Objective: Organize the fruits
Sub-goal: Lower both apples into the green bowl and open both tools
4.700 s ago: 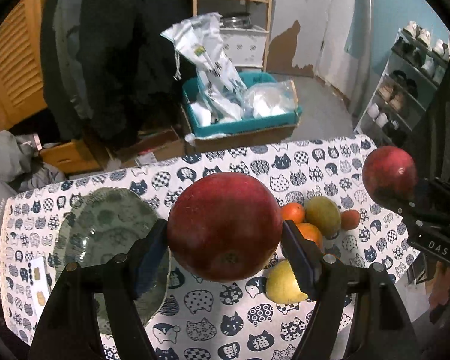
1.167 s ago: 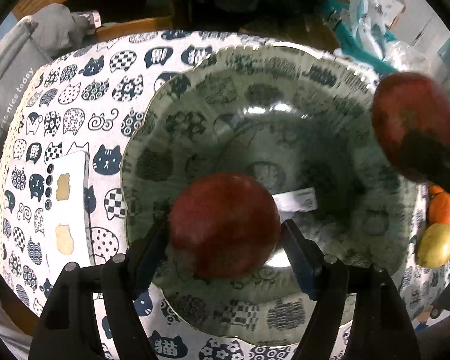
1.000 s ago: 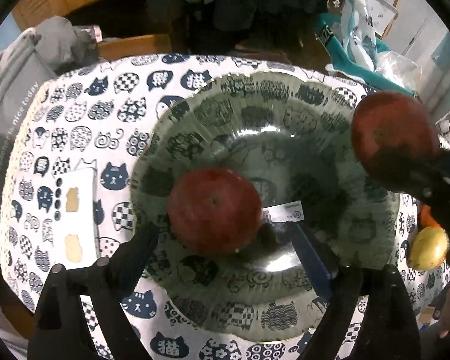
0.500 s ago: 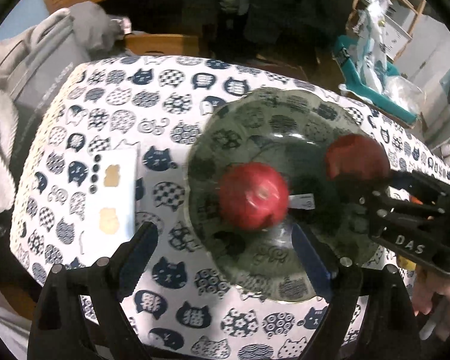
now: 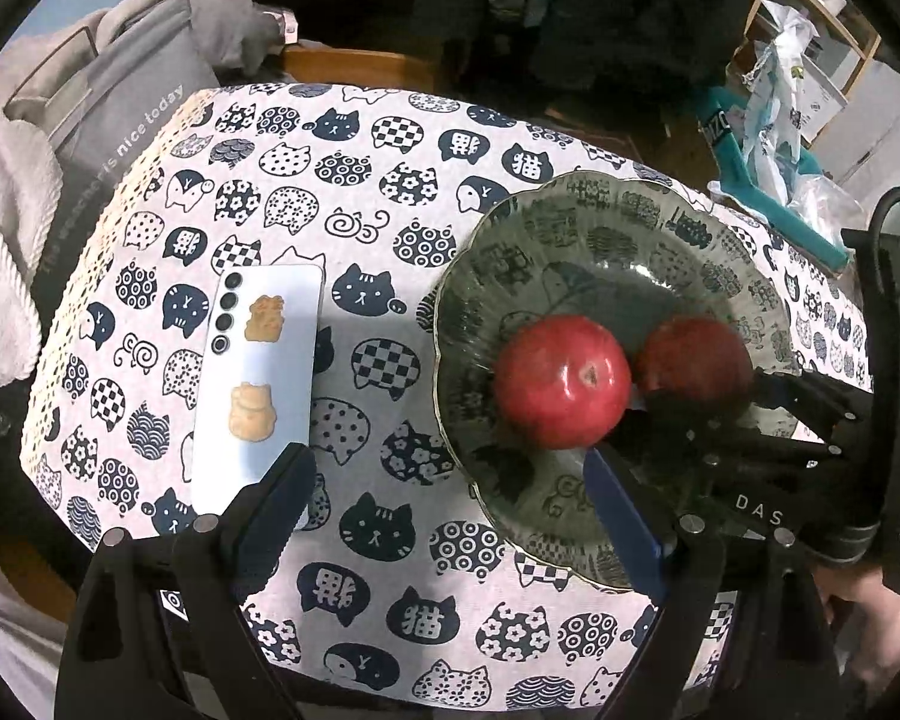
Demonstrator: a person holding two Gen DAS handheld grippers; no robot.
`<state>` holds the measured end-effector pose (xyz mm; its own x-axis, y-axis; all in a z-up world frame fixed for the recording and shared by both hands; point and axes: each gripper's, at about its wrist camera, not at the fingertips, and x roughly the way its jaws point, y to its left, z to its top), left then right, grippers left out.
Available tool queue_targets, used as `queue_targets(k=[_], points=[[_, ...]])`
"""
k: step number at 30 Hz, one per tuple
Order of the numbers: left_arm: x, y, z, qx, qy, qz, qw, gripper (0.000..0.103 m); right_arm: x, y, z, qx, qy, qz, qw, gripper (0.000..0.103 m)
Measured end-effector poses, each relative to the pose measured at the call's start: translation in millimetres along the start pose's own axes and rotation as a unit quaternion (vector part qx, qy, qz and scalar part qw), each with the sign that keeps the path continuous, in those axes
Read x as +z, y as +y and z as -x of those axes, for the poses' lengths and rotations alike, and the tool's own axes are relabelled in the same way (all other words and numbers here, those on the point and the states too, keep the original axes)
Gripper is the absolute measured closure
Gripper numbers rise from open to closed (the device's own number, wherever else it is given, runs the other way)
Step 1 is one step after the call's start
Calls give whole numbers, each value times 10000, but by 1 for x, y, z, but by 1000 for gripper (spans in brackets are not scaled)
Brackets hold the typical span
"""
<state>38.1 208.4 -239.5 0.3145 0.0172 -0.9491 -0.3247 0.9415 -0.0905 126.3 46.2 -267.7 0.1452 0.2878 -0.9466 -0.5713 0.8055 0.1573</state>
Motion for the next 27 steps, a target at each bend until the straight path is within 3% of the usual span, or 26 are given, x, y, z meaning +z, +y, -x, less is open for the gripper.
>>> queue_targets(k=[2, 5, 12, 27], points=[[1, 1, 1, -7, -8, 33, 10000, 11, 1, 2, 2, 36, -32, 29, 10000, 41], [2, 1, 4, -23, -45, 50, 10000, 11, 5, 4, 10, 166, -140, 5, 9998, 31], [4, -7, 19, -109, -188, 16, 9998, 11, 12, -1, 51, 296, -621, -206, 9974, 30], [3, -43, 77, -453, -845, -247, 9951, 11, -6, -22, 164, -459, -1802, -235, 9823, 30]])
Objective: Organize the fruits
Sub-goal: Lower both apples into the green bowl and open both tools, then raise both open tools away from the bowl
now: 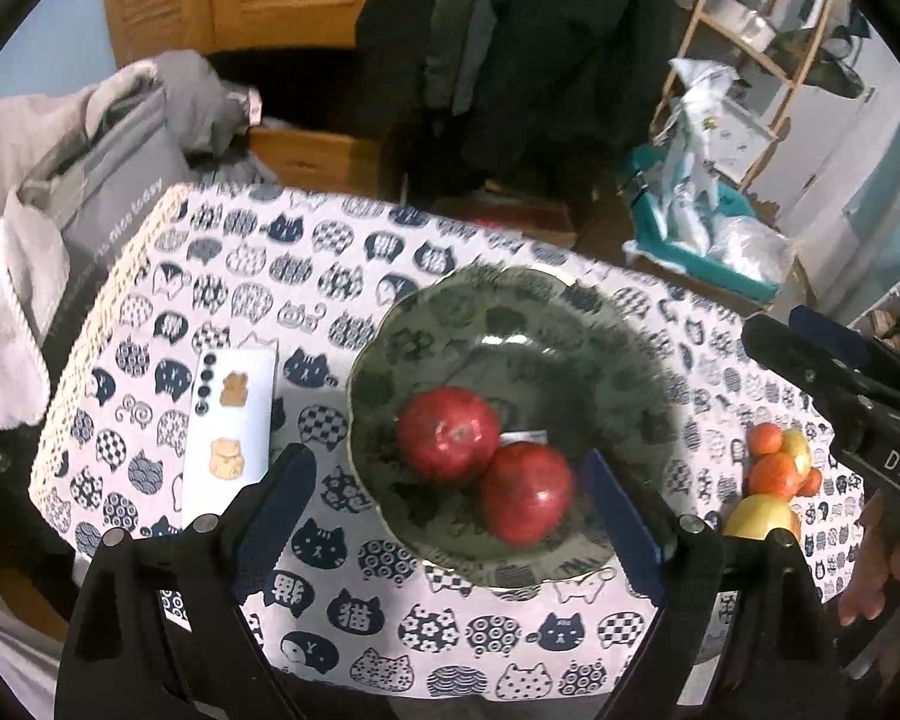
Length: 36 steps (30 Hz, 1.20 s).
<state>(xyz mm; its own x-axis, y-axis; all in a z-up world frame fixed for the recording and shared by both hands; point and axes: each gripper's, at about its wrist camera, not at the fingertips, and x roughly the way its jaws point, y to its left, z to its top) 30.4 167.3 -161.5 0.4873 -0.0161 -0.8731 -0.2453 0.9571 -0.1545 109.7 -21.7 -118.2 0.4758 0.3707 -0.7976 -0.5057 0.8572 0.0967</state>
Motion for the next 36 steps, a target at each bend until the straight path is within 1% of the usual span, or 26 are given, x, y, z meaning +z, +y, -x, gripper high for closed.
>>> queue_targets(k=[9, 15, 19, 23, 26, 28, 32, 36], points=[[2, -27, 36, -282, -429, -162, 9985, 11, -10, -23, 62, -312, -512, 4, 9982, 30], [0, -48, 55, -493, -627, -285, 9964, 10, -22, -46, 97, -481, -714, -118, 9962, 29], [-4, -61, 68, -571, -822, -355, 9943, 3, -33, -63, 121, -599, -869, -242, 9941, 24], [-9, -77, 80, -618, -1027, -480, 9916, 2, -46, -79, 140, -734, -965, -324, 9921, 23], [-11, -91, 86, -669, -1095, -608, 9899, 2, -58, -92, 154, -832, -1038, -407, 9903, 22], [-14, -101, 90, -709, -1128, -686, 9887, 1, -65, -101, 163, -886, -1078, -465, 9891, 18], [-22, -122, 97, -773, -1216, -901, 9855, 1, -82, -119, 177, -985, -1124, -617, 9868, 18], [-30, -145, 98, -815, -1194, -1181, 9824, 1, -98, -136, 188, -1085, -1116, -754, 9849, 18]])
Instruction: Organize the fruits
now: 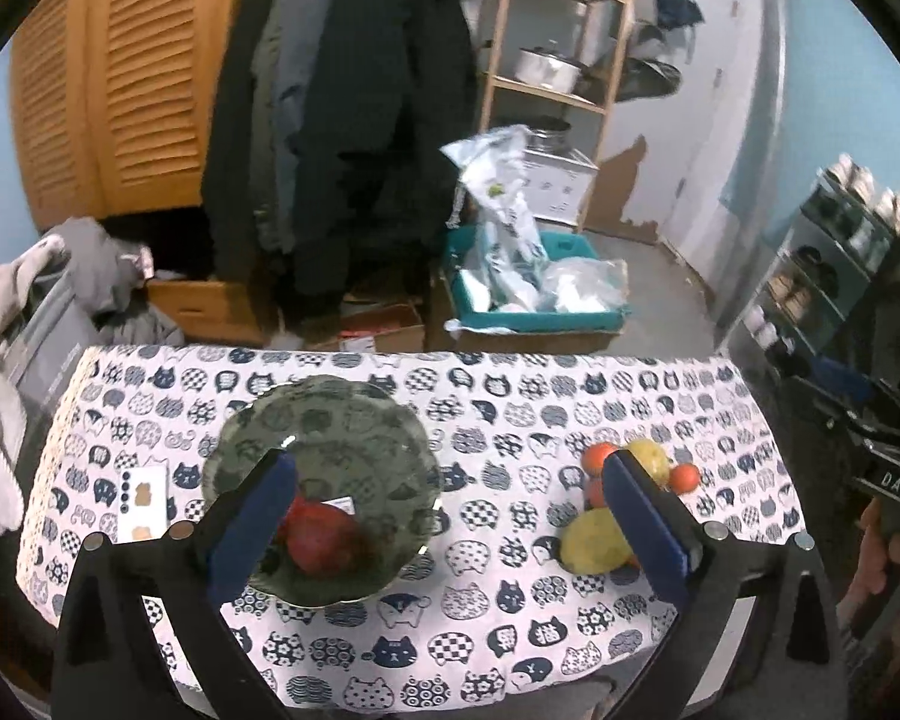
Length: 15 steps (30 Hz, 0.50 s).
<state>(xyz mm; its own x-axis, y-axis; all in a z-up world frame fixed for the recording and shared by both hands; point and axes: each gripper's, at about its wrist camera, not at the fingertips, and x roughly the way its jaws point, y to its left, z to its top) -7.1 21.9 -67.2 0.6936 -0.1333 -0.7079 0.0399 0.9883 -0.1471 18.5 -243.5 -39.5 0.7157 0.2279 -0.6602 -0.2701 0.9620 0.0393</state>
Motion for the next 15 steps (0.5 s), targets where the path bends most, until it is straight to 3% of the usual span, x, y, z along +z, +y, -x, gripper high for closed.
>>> queue_targets(k=[9, 15], points=[[-8, -44, -13, -209, 162, -405, 9988, 1, -23, -36, 6, -140, 121, -222, 9996, 18], [-21, -62, -39, -232, 450, -589, 9970, 1, -40, -50, -12, -125, 447, -360, 9983, 18]])
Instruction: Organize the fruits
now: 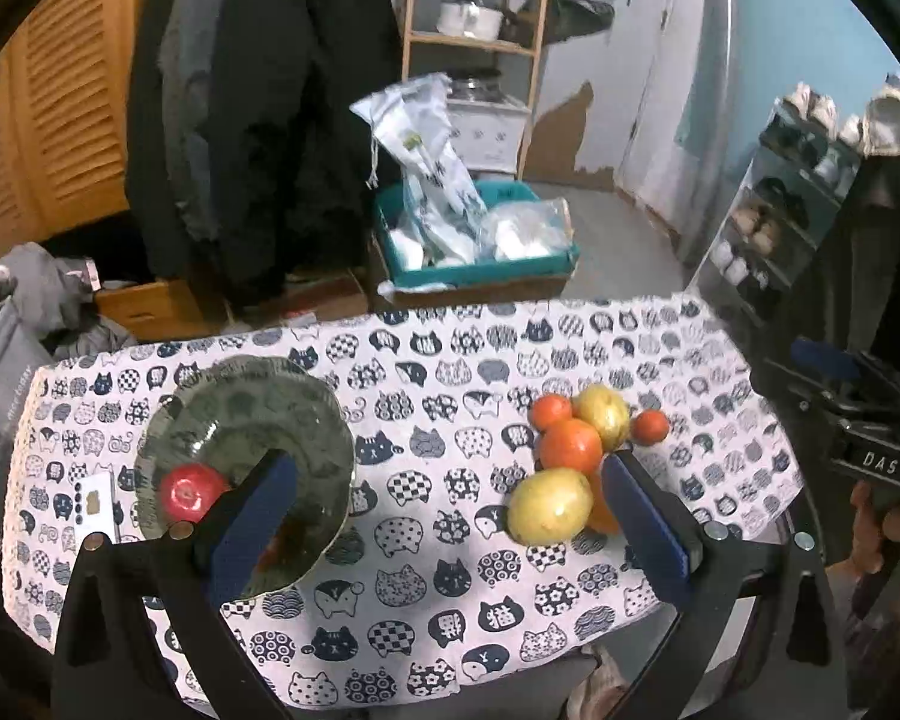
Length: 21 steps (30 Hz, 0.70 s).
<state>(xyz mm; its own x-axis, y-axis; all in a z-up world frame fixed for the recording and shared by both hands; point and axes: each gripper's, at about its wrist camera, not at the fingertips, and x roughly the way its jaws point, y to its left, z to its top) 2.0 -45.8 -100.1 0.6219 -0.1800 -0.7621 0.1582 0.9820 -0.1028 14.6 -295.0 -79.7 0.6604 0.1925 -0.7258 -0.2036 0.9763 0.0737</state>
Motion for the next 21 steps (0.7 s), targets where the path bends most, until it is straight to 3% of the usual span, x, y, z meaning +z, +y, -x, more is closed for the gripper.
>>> queue_targets(k=[10, 21], points=[[-30, -15, -71, 30, 843, 55, 9964, 1, -33, -1, -56, -3, 904, 40, 9959, 18], [-54, -17, -123, 17, 1376, 197, 9903, 1, -75, -3, -115, 140, 1829, -142, 9829, 18]])
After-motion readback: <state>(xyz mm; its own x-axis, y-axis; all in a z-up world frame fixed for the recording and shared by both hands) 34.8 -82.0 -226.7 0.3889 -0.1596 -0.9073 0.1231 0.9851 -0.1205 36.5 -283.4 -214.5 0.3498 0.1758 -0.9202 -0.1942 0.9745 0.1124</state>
